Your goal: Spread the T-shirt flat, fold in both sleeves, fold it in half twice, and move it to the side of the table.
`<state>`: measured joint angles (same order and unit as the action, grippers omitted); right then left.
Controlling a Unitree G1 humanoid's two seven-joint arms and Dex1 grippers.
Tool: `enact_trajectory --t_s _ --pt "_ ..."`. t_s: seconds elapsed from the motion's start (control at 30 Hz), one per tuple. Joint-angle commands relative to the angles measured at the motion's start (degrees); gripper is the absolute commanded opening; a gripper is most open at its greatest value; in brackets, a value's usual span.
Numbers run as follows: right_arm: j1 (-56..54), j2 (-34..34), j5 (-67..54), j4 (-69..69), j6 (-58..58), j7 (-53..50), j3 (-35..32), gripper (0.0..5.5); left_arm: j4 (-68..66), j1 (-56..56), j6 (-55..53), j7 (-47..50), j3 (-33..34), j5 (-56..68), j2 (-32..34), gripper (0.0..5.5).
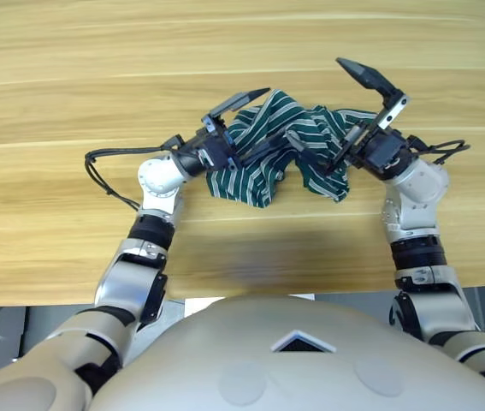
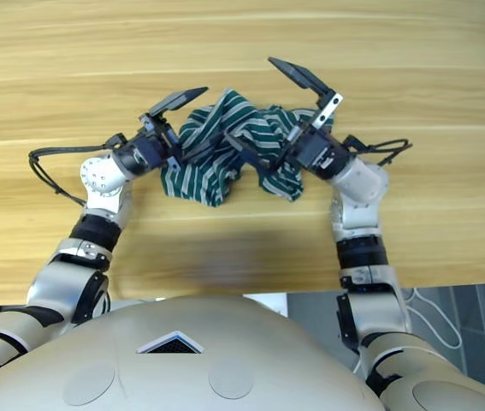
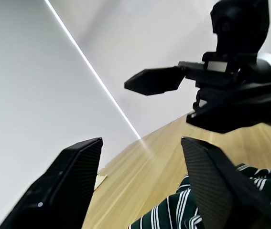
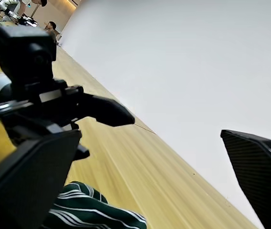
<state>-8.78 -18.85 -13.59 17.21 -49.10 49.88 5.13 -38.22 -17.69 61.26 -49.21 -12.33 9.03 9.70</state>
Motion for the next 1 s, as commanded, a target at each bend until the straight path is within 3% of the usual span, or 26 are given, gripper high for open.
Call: enact_trajectory --t_s 0.03,0.37,0.53,0.7,0.83,1.0 --pt "-1.7 -0.4 0.5 0.5 -1.0 -0.5 0.4 5.38 -1.3 -1.6 1.2 0.9 0.3 -1.0 1.1 3.08" --pt "-1.4 -1.5 1.9 0.2 -1.9 -2.1 0.1 5.38 -0.7 -1.8 1.8 2.3 -0.3 -1.8 1.8 3.08" --pt "-1.7 -7.2 10.8 0.9 -2.9 -9.6 -6.9 5.38 -0.4 -1.1 2.4 3.9 1.0 -7.8 8.0 3.08" --pt "-1.1 -14.1 29.4 2.9 -1.2 -21.4 -11.7 5.38 0.7 0.3 1.9 6.0 2.2 -13.0 15.7 3.08" --pt "0.9 -15.8 36.5 3.0 0.5 -26.6 -9.9 5.38 0.3 0.4 0.9 9.2 3.1 -13.8 17.2 3.08" --pt "-0.4 -15.8 44.6 7.2 4.4 -31.1 -4.0 5.38 -3.5 1.8 -1.7 11.2 -0.7 -20.3 17.0 3.08"
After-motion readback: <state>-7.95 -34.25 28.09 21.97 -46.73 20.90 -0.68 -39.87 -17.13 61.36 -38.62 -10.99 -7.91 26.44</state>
